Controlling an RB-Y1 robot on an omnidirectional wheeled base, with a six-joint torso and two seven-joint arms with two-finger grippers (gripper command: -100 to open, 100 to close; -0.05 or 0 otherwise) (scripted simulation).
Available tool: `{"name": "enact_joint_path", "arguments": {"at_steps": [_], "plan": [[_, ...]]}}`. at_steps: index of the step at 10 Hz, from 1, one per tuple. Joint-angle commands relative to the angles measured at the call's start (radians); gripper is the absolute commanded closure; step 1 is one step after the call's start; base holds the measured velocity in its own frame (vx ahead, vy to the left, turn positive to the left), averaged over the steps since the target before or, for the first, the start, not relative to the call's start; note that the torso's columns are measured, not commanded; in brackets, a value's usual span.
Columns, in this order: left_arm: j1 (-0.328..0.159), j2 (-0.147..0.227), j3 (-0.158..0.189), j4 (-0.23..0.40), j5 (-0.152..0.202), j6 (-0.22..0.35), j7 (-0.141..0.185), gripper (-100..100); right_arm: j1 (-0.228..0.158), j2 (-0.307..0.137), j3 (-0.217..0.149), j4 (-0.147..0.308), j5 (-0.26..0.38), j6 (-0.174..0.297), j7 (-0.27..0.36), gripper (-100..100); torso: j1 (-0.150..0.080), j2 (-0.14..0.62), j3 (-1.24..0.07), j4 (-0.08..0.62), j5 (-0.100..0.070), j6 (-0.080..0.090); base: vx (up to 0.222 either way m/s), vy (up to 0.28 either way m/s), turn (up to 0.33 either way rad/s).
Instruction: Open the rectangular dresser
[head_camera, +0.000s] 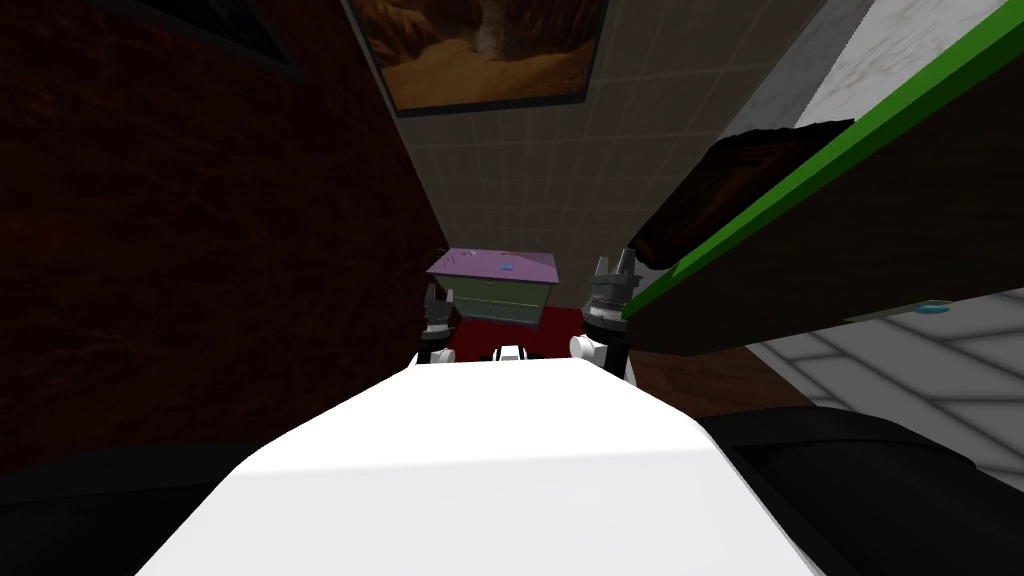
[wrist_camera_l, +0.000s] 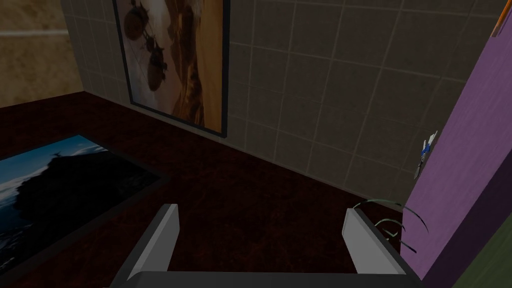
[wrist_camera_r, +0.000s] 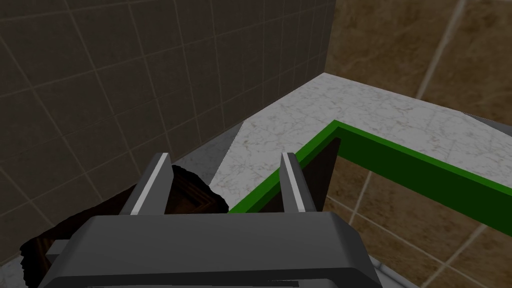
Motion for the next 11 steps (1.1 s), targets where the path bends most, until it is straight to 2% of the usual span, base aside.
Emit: {"name": "enact_joint_path", "arguments": {"at_steps": [1, 4, 5, 7, 8, 11], "plan": [[-0.012, 0.002, -0.004, 0.066, 0.001, -0.033, -0.001, -100, 0.000, 0.000, 0.000, 0.000, 0.000, 0.000, 0.000, 0, 0.001, -0.001, 0.000, 0.000, 0.000, 0.000, 0.064, 0.007, -0.026], [-0.031, 0.005, -0.012, 0.155, 0.003, -0.087, -0.003, -100, 0.000, 0.000, 0.000, 0.000, 0.000, 0.000, 0.000, 0, 0.000, 0.000, 0.000, 0.000, 0.000, 0.000, 0.065, 0.001, -0.039], [-0.031, 0.005, -0.012, 0.166, 0.003, -0.087, -0.003, -100, 0.000, 0.000, 0.000, 0.000, 0.000, 0.000, 0.000, 0, 0.001, -0.001, 0.000, 0.000, 0.000, 0.000, 0.057, 0.006, -0.029], [-0.050, 0.007, -0.021, 0.245, 0.004, -0.141, -0.006, -100, 0.000, 0.000, 0.000, 0.000, 0.000, 0.000, 0.000, 0, 0.000, -0.001, 0.000, 0.000, 0.000, 0.000, 0.088, 0.002, -0.067], [-0.050, 0.007, -0.021, 0.270, 0.004, -0.141, -0.006, -100, 0.000, 0.000, 0.000, 0.000, 0.000, 0.000, 0.000, 0, -0.001, -0.003, -0.002, -0.001, 0.000, 0.000, 0.094, 0.003, -0.022], [-0.070, 0.009, -0.029, 0.364, 0.006, -0.196, -0.008, -100, 0.000, 0.000, 0.000, 0.000, 0.000, 0.000, 0.000, 0, 0.000, 0.001, 0.001, 0.000, 0.000, 0.000, 0.071, 0.006, -0.042]]}}
